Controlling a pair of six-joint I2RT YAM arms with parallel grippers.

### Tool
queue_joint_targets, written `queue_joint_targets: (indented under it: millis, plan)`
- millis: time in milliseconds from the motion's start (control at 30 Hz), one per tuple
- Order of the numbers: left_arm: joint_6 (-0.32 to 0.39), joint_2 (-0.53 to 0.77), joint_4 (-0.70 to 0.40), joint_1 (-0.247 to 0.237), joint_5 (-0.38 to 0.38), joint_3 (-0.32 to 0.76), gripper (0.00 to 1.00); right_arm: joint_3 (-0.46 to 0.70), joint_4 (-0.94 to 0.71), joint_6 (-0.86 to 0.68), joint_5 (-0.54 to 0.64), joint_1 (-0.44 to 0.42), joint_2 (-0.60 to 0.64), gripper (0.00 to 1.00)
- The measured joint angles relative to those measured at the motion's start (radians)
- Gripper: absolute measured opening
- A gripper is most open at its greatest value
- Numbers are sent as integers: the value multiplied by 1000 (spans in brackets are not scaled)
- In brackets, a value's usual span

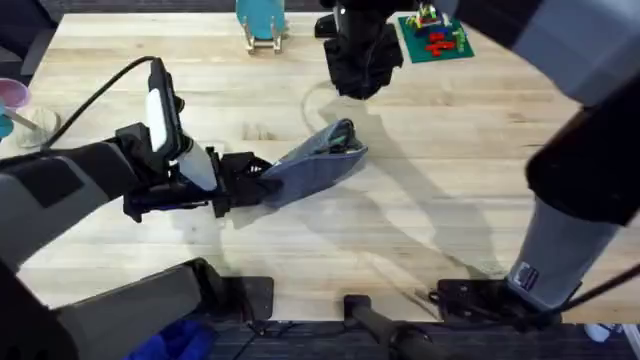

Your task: Unzip the bag, pick up the pens from the table one at a time and place them inside, then zip the bag closed.

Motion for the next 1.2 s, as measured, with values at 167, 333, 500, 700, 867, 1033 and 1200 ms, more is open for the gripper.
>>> queue_joint_targets:
  millis: [167,333,500,700,867,1033,1200]
  plan:
    - [0,0,0,0,0,0,39,0,-18,-3,0,0,-90,290]
    - [0,0,0,0,0,0,40,0,-38,-10,-34,0,-134,947]
    - [0,0,0,0,0,0,40,0,-52,-40,-109,0,-131,995]
    - [0,0,0,0,0,0,40,0,-64,-104,-221,0,-130,996]
    - [0,0,0,0,0,0,39,0,-69,-157,-326,0,-130,996]
    - [0,0,0,0,0,0,39,0,-86,-225,-432,0,-130,995]
    - [0,0,0,0,0,0,39,0,-115,-319,-505,0,-130,995]
